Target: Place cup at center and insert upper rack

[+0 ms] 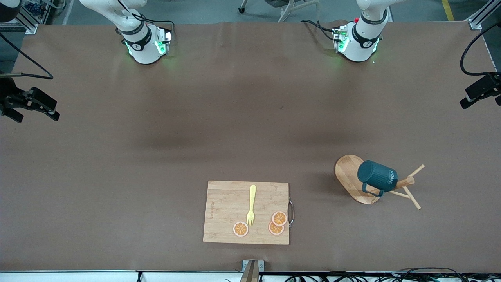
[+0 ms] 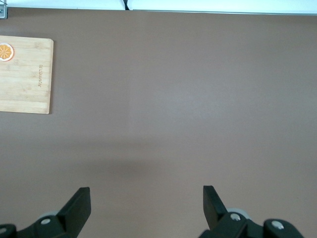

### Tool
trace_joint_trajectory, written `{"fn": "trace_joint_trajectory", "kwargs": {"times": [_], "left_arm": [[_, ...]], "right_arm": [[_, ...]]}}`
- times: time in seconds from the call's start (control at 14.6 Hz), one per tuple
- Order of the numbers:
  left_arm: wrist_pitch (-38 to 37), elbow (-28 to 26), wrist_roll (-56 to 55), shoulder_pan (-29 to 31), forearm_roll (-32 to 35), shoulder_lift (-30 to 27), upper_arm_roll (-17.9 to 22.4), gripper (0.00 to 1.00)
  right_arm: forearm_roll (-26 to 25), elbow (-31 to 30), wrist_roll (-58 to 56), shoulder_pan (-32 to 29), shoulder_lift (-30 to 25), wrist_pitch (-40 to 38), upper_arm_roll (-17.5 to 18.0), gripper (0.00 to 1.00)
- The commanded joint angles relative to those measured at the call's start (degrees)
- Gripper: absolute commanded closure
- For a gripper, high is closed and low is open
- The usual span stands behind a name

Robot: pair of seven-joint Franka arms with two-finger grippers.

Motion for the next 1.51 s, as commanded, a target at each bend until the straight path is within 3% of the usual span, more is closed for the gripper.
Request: {"fn": "trace_joint_trajectory", "kwargs": {"times": [0.0, 0.76, 1.24, 1.44], "left_arm": [[0.1, 1.3, 1.0, 0.4, 0.5, 0.4, -0.2, 0.00], [0.1, 1.3, 0.0, -2.6, 0.3, 0.6, 1.2, 0.00], [0.1, 1.3, 0.2, -20.2, 0.3, 0.6, 19.2, 0.00], [0.1, 1.3, 0.2, -22.3, 0.3, 0.6, 21.3, 0.00]], "right_arm": [[-0.3, 0.1, -0.1, 0.4, -0.2, 0.5, 0.0, 0.00], [-0.5, -0.2, -0.1, 1.1, -0.1, 1.8, 0.0, 0.00], [-0.5, -0.2, -0.1, 1.0, -0.1, 1.9, 0.0, 0.00], [-0.4, -0.2, -0.1, 1.0, -0.1, 1.9, 0.0, 0.00]]}}
